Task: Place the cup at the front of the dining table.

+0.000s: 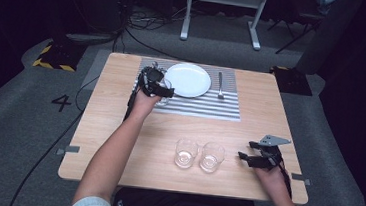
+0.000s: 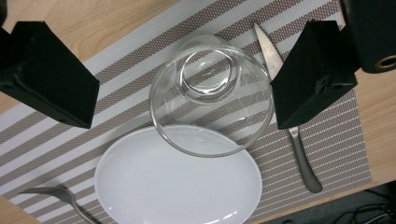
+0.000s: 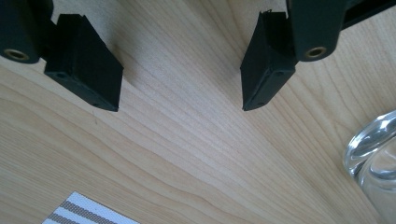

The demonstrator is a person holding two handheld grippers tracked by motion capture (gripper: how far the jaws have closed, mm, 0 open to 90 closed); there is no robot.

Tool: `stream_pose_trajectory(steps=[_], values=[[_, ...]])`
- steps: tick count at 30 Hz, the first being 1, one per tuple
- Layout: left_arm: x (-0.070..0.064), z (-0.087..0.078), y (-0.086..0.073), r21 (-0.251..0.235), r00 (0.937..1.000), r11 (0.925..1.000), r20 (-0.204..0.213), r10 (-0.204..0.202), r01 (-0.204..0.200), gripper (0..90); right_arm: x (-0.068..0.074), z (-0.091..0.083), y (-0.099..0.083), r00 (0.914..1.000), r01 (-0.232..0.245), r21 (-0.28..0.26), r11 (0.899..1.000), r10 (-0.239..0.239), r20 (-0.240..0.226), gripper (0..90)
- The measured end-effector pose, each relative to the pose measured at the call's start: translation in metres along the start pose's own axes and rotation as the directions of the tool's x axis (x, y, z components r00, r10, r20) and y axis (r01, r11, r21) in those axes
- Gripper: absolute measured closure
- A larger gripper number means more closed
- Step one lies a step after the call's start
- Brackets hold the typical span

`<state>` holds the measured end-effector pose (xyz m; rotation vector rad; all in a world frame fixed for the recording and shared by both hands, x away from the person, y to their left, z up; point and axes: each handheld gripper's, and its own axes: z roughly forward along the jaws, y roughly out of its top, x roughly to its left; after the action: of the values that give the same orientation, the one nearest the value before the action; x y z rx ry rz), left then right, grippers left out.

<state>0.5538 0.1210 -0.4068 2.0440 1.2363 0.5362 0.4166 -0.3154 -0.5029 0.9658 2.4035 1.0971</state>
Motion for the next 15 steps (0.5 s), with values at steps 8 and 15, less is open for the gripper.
stream_pose_trajectory(steps=[8, 15], values=[[-0.008, -0.032, -0.006, -0.049, 0.9998, 0.9987, 0.012, 0.015, -0.015, 9.8, 0.0, 0.0, 0.0, 1.0, 0.006, 0.003, 1.0, -0.006, -0.002, 29.1], [-0.016, -0.06, -0.012, -0.086, 0.9987, 0.9955, 0.027, 0.043, -0.041, 12.7, 0.001, 0.0, 0.0, 1.0, -0.005, 0.004, 1.0, 0.005, -0.002, 28.2]])
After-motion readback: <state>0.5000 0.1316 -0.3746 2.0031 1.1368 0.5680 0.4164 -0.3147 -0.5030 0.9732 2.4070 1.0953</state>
